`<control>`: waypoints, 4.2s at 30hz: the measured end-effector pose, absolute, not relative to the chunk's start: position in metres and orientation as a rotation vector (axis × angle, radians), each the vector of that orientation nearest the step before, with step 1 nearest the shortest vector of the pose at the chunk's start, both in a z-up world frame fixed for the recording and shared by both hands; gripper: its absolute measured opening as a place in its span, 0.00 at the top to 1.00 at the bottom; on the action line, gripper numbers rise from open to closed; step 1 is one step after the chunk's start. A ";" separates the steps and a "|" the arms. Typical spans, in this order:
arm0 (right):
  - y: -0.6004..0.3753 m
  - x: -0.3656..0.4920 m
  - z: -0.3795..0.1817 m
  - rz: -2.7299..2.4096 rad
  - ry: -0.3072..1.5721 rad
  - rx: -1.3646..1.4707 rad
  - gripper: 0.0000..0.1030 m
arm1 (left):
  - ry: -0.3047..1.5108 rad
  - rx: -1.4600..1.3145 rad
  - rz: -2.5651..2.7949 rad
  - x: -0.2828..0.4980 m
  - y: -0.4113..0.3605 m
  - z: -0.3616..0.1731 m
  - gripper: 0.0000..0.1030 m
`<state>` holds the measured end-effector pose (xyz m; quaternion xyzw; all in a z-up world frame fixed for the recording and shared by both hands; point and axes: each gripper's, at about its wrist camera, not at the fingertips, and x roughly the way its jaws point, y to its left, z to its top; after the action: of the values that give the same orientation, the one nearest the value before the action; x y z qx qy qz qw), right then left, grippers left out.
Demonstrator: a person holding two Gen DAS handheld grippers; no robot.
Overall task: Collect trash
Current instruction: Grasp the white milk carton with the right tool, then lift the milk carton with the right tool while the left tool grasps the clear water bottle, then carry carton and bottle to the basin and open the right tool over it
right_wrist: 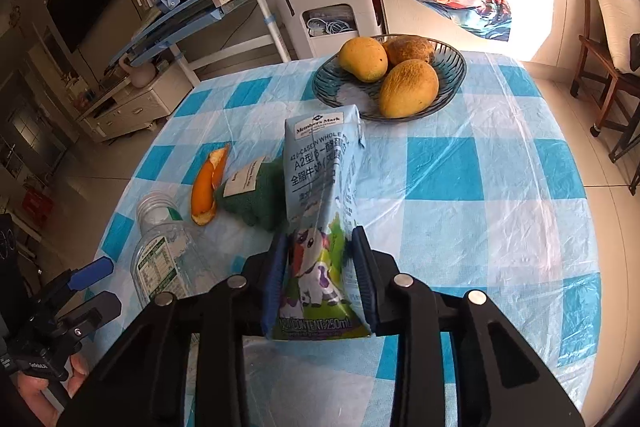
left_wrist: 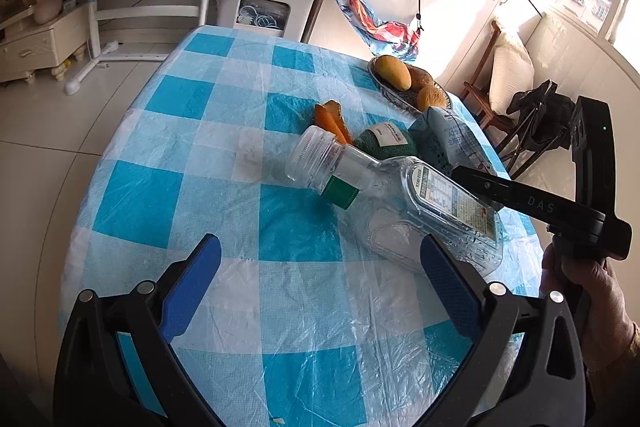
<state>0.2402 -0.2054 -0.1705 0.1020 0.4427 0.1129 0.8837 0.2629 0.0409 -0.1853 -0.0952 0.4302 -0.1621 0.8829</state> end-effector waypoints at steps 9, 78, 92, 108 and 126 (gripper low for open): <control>-0.216 0.164 -0.169 0.303 0.953 0.276 0.68 | 0.906 -0.222 -0.340 0.242 0.042 -0.180 0.06; -0.230 0.079 -0.160 0.243 0.808 0.279 0.56 | 1.015 0.012 -0.180 0.275 -0.030 -0.186 0.06; -0.219 0.081 -0.164 0.258 0.834 0.206 0.69 | 1.047 0.005 -0.310 0.246 -0.005 -0.190 0.47; -0.212 0.079 -0.159 0.276 0.802 0.189 0.68 | 0.968 -0.016 -0.263 0.199 -0.007 -0.184 0.47; -0.198 -0.002 -0.149 0.417 0.801 0.297 0.68 | 0.897 -0.068 -0.241 0.087 0.016 -0.158 0.47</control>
<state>-0.0021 -0.1982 -0.1488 0.1428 0.3855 0.2007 0.8892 0.0869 0.0157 -0.1576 -0.0330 0.4326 -0.1162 0.8935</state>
